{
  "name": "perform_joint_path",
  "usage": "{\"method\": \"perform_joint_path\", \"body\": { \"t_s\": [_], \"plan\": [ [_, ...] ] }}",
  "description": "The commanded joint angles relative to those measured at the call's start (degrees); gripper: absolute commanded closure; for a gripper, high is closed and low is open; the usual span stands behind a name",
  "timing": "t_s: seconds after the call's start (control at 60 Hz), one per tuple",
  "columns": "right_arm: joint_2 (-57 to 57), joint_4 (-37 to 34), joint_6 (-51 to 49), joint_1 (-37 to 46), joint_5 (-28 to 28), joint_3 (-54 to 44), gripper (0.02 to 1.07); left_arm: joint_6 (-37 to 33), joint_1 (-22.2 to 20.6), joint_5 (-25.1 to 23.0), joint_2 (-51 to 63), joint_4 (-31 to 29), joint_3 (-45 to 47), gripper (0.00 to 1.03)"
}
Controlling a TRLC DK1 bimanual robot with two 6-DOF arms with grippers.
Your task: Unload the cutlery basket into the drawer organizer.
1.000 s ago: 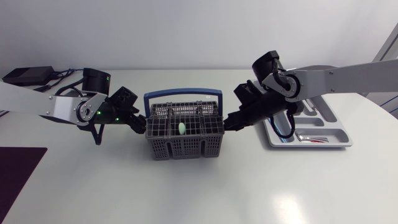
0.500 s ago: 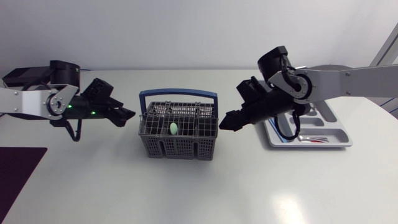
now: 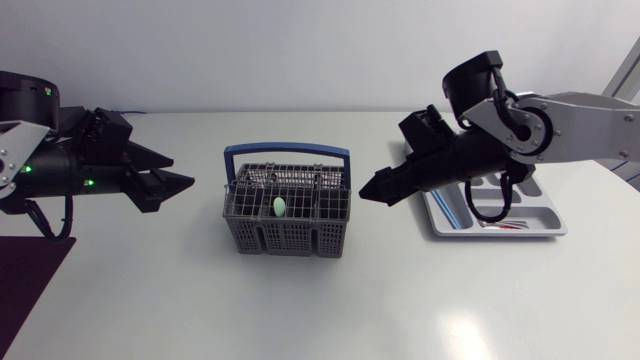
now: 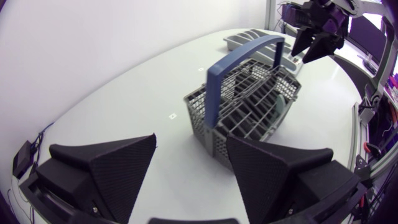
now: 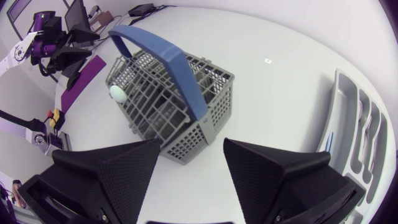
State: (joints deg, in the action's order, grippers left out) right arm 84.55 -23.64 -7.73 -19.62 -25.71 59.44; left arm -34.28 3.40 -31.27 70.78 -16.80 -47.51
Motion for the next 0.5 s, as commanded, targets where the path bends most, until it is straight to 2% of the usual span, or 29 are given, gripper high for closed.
{"method": "perform_joint_path", "body": {
  "t_s": [0.0, 0.117, 0.267, 0.3, 0.483],
  "plan": [
    [-2.11, -0.62, -0.71, -2.18, -0.48, -0.9, 0.37, 1.59, -2.7, -0.9, -2.67, -2.28, 0.57, 0.2],
    [-2.38, -0.09, -0.01, -4.47, -0.48, -0.2, 0.56, 4.84, -7.62, -1.08, -5.31, -2.89, 1.36, 0.2],
    [-0.27, 1.4, 0.61, -7.63, 0.4, 1.29, 0.97, 7.21, -12.45, -0.99, -5.22, -2.1, 1.54, 0.21],
    [0.61, 1.84, 0.61, -8.07, 0.49, 1.82, 1.02, 7.56, -13.15, -0.99, -4.69, -1.66, 1.36, 0.21],
    [5.09, 5.62, 0.52, -9.83, 2.95, 3.4, 1.02, 9.06, -16.23, -0.99, -2.84, -0.25, 1.1, 0.21]
  ]
}}
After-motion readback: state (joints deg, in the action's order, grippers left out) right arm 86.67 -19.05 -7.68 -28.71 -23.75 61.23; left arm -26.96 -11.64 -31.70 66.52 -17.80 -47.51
